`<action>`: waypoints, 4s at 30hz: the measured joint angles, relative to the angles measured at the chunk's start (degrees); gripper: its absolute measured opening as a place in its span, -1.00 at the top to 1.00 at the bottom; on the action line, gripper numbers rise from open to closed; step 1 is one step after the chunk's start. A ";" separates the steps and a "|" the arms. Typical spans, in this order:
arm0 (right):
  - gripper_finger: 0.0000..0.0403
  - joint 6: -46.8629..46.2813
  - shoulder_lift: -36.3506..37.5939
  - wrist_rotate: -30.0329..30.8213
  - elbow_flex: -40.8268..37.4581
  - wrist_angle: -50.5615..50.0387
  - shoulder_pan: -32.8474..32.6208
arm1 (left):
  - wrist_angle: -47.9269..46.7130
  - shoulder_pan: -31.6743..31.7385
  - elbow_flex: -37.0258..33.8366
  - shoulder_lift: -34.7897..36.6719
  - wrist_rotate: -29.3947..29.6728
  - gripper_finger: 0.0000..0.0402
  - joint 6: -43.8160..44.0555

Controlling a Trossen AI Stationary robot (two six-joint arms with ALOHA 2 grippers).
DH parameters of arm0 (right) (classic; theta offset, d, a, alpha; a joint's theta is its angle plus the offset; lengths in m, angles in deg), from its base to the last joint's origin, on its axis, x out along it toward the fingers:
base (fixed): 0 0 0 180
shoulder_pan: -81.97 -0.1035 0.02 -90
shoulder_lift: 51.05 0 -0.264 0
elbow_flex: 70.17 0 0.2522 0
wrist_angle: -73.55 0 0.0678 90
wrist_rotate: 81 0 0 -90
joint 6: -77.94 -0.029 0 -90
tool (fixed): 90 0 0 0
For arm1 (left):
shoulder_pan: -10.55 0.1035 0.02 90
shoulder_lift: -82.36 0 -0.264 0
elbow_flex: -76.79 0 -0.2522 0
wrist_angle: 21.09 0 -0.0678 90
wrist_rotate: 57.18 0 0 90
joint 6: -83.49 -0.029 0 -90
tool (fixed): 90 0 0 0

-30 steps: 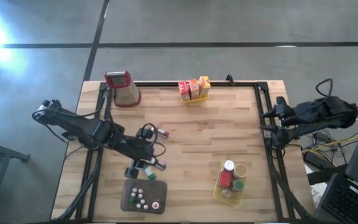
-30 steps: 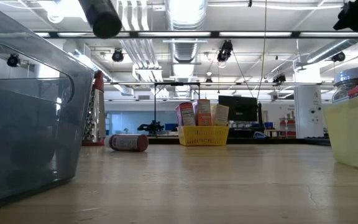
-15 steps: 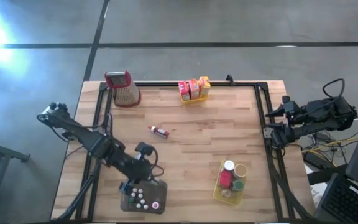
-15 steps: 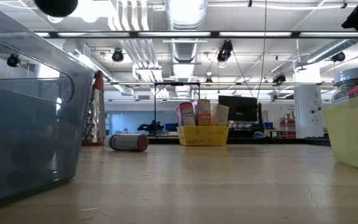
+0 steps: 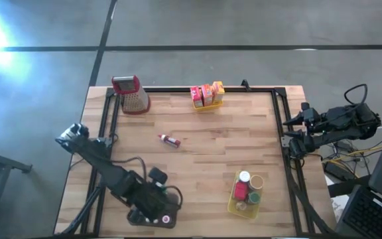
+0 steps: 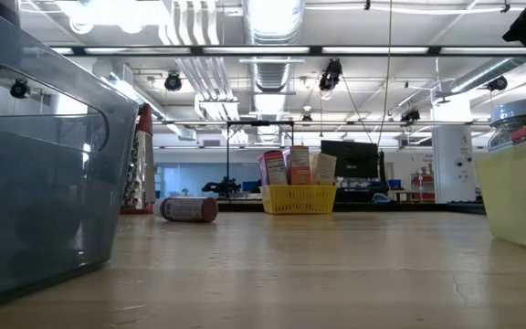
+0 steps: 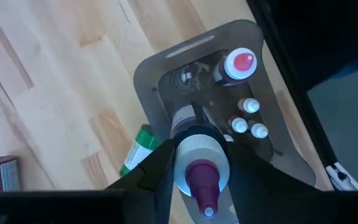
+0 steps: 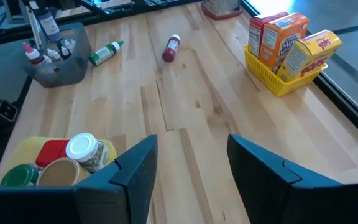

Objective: Pick & Place Kitchen Items
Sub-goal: Put the large violet food coloring bottle into the black bin, then put the red food coloring bottle into the black bin

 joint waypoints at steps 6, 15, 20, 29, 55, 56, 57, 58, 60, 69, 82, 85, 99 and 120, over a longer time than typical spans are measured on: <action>0.12 -0.01 0.00 0.01 -0.02 0.00 0.00 | -0.40 -0.79 3.22 -4.01 -0.12 0.37 1.03; 0.23 0.00 0.00 0.01 -0.02 0.00 0.00 | -0.46 -1.28 2.72 -5.71 -1.20 0.37 3.74; 0.30 0.00 0.00 0.01 -0.02 0.00 0.00 | 0.16 -1.52 2.72 -6.39 -1.23 0.37 3.90; 0.44 0.00 0.00 0.01 -0.02 0.00 0.00 | 0.21 -2.15 2.59 -8.12 -0.74 0.37 4.04; 0.82 0.00 0.00 0.01 -0.02 0.00 0.00 | 8.06 -5.26 -5.00 -9.16 0.46 0.37 2.86; 0.82 0.00 0.00 0.01 -0.02 0.00 0.00 | 8.24 -5.26 -5.10 -9.16 0.46 0.37 2.49; 0.83 0.00 0.00 0.01 -0.02 0.00 0.00 | 8.48 -5.26 -5.22 -9.16 0.46 0.37 2.41; 0.83 0.00 0.00 0.01 -0.02 0.00 0.00 | 8.79 -5.24 -5.35 -9.16 0.46 0.37 2.37; 0.83 0.00 0.00 0.02 -0.02 0.00 0.00 | 9.38 -5.24 -5.62 -9.16 0.38 0.37 1.95; 0.72 0.01 0.01 0.01 -0.02 -0.02 0.00 | 10.45 -5.24 -5.99 -9.12 -0.89 0.37 1.66; 0.51 0.00 0.01 0.01 -0.02 -0.02 0.00 | 12.41 -5.21 -8.75 -9.07 -1.09 0.37 -0.25; 0.46 0.00 0.00 0.03 -0.02 -0.02 0.00 | 12.83 -5.19 -9.16 -9.05 -1.11 0.37 -0.72; 0.26 0.00 0.01 0.02 -0.02 -0.01 0.00 | 13.35 -5.24 -9.37 -9.03 0.94 0.11 -2.39; 0.01 0.00 0.00 0.02 -0.02 -0.01 0.00 | 7.99 -5.84 -1.96 -8.77 4.91 0.04 0.17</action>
